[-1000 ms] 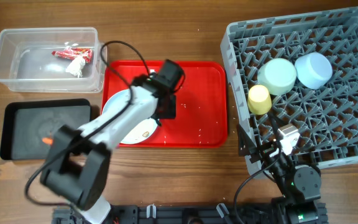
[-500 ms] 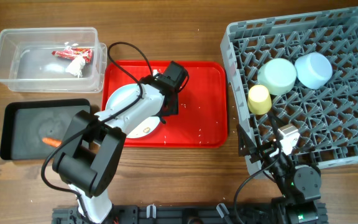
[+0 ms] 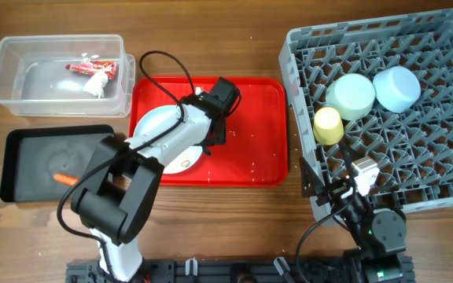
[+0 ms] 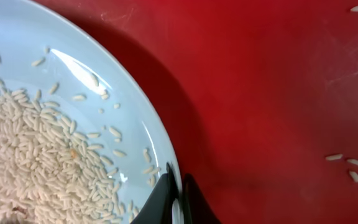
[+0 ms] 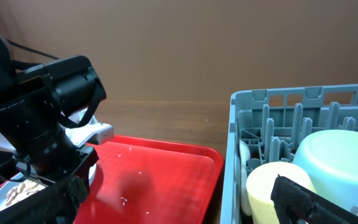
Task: Sort waste into correct bins and load items into the dishwasher rack
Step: 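Grasp the rim of the rice-covered plate with the left gripper, then tip the plate over the black tray to dump the rice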
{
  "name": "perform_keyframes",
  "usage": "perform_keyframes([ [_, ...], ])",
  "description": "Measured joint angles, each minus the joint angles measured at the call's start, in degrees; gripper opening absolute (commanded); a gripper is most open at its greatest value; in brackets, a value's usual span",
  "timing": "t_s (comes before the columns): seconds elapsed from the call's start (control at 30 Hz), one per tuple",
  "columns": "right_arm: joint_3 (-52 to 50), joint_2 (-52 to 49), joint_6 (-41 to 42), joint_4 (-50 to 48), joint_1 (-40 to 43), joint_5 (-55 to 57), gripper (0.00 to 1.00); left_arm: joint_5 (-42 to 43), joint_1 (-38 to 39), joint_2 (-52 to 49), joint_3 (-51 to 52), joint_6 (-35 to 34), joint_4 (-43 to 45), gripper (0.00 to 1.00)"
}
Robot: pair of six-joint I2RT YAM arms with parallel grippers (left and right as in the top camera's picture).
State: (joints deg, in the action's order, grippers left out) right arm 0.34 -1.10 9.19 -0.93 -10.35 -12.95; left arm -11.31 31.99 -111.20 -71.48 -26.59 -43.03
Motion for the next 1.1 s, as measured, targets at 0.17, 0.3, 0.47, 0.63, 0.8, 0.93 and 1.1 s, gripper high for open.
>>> perform_keyframes([
  [0.17,0.0,0.0,0.0,0.0,0.0,0.0,1.0,-0.5,0.0,-0.2,-5.4,-1.0,-10.2,0.04],
  [0.3,0.0,0.0,0.0,0.0,0.0,0.0,1.0,-0.9,0.0,2.1,-13.2,-3.6,-17.9,0.04],
  [0.47,0.0,0.0,0.0,0.0,0.0,0.0,1.0,-0.9,-0.3,6.8,-15.9,-4.6,-22.1,0.04],
  [0.63,0.0,0.0,0.0,0.0,0.0,0.0,1.0,-0.8,-3.0,10.1,-15.9,-5.1,-28.7,0.04],
  [0.8,0.0,0.0,0.0,0.0,0.0,0.0,1.0,-0.8,-9.1,11.9,-15.9,-5.2,-33.4,0.04],
  [0.93,0.0,0.0,0.0,0.0,0.0,0.0,1.0,1.5,-16.4,12.8,-15.9,-3.3,-33.9,0.04],
  [1.1,0.0,0.0,0.0,0.0,0.0,0.0,1.0,11.4,-27.2,12.9,-15.9,1.7,-32.9,0.04],
])
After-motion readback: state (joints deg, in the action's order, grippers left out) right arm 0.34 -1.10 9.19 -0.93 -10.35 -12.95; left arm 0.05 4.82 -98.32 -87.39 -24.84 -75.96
